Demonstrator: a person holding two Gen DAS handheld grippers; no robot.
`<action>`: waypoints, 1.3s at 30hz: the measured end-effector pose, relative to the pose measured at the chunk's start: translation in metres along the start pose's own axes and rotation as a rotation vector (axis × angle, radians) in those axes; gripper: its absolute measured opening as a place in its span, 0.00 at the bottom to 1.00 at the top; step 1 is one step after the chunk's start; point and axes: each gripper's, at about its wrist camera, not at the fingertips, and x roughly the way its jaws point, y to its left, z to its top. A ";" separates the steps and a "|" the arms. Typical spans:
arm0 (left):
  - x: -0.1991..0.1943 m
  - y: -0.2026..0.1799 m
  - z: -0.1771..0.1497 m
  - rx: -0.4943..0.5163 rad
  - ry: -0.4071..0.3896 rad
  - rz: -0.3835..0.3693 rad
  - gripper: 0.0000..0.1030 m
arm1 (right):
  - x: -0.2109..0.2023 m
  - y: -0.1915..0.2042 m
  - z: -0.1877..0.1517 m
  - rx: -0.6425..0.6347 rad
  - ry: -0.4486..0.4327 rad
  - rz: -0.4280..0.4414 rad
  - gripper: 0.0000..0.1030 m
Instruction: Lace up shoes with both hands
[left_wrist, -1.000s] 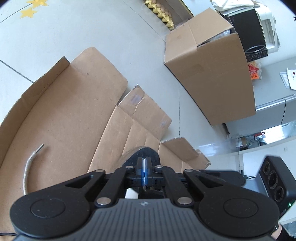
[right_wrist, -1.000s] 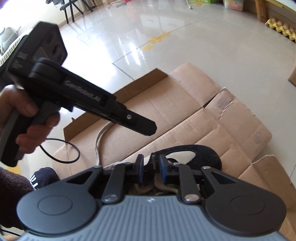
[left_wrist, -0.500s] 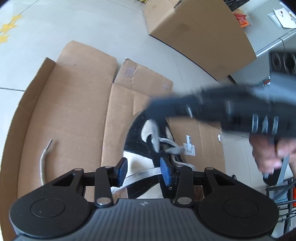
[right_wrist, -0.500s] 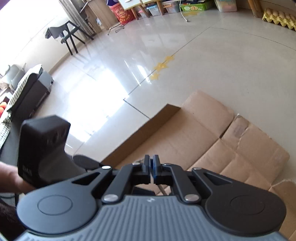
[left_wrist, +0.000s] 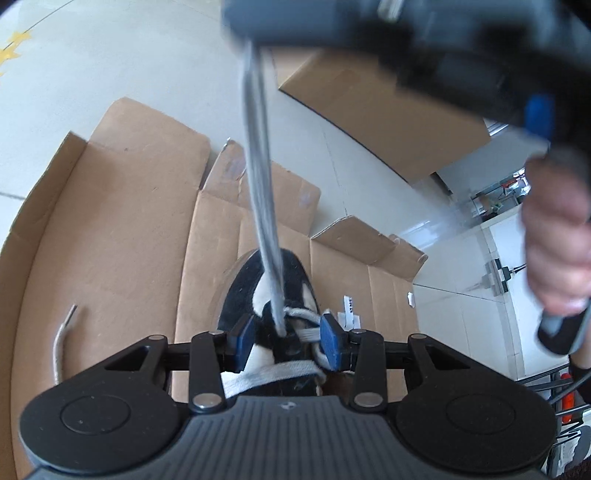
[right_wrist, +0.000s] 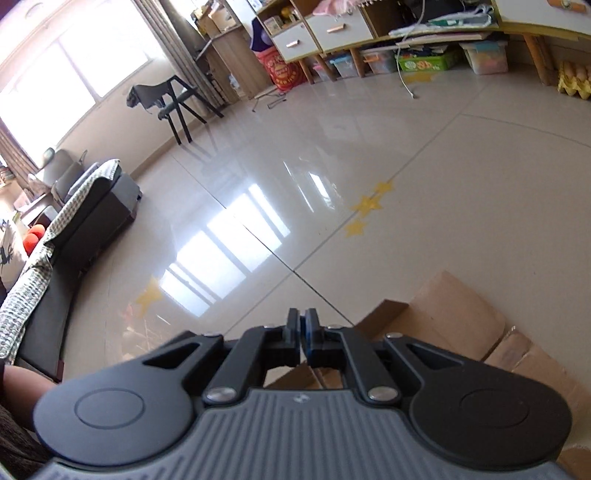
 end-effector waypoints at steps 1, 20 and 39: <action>-0.002 -0.001 0.002 0.005 -0.021 0.010 0.09 | -0.003 0.003 0.008 -0.005 -0.017 0.004 0.03; -0.086 -0.024 0.039 0.165 -0.384 0.257 0.03 | -0.031 -0.014 -0.002 0.041 -0.084 -0.067 0.33; -0.102 -0.022 0.047 0.149 -0.439 0.279 0.03 | 0.034 -0.024 -0.057 0.018 0.212 -0.053 0.02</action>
